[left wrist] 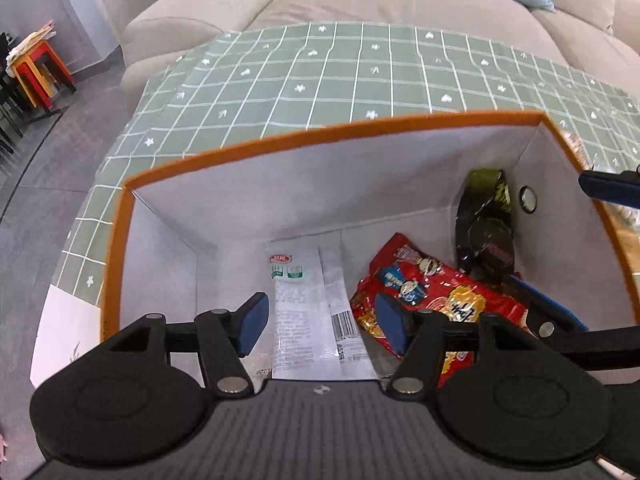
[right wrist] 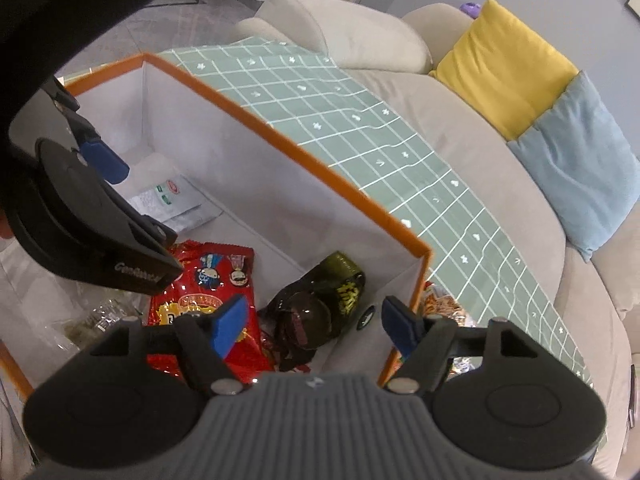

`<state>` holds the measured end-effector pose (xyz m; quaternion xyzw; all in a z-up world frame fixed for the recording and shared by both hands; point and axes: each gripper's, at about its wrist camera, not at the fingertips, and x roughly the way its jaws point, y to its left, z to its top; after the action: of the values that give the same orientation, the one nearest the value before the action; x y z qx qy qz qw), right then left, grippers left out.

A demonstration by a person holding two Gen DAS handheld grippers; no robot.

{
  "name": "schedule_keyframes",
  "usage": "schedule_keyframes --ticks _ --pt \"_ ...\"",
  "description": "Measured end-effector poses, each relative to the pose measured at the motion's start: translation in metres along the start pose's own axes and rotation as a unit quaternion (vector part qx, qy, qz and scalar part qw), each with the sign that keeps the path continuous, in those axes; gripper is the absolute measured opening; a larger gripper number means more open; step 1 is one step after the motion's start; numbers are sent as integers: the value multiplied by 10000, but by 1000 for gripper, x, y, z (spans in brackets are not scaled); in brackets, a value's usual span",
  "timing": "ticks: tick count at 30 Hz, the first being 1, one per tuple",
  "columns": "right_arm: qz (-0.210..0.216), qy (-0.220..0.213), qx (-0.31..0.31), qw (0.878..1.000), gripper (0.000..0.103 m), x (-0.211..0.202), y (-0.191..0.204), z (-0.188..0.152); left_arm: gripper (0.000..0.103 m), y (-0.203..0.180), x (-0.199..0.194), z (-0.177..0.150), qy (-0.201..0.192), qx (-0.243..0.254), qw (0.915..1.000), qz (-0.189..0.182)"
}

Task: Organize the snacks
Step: 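Withdraw both tools from the box back toward the remaining snacks, then move the left gripper to the clear peanut bag while the right approaches the egg-snack packet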

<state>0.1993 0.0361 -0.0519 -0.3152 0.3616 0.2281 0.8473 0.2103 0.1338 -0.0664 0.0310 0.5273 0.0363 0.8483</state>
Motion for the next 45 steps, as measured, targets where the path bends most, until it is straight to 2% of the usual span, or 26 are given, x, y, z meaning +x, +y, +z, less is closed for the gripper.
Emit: schedule_keyframes --ticks 7,14,25,33,38,45 --pt "98 -168 403 9990 77 -24 -15 -7 72 -5 -28 -3 -368 35 9993 -74" --pt "209 -377 887 9951 81 -56 -35 -23 72 -20 -61 -8 -867 146 9956 -307" --pt "136 -702 1764 9817 84 -102 -79 -83 72 -74 -98 -22 -1636 628 9806 -883" --pt "-81 -632 2143 9747 85 -104 -113 -142 73 -125 -98 -25 -1750 1341 9696 -1059" --pt "-96 -464 2431 9688 85 -89 -133 -171 74 -154 -92 -26 -1692 1734 9636 -1129" --pt "-36 -270 2804 9595 85 -60 -154 -203 77 -191 -76 -25 -1629 2353 9502 -1231"
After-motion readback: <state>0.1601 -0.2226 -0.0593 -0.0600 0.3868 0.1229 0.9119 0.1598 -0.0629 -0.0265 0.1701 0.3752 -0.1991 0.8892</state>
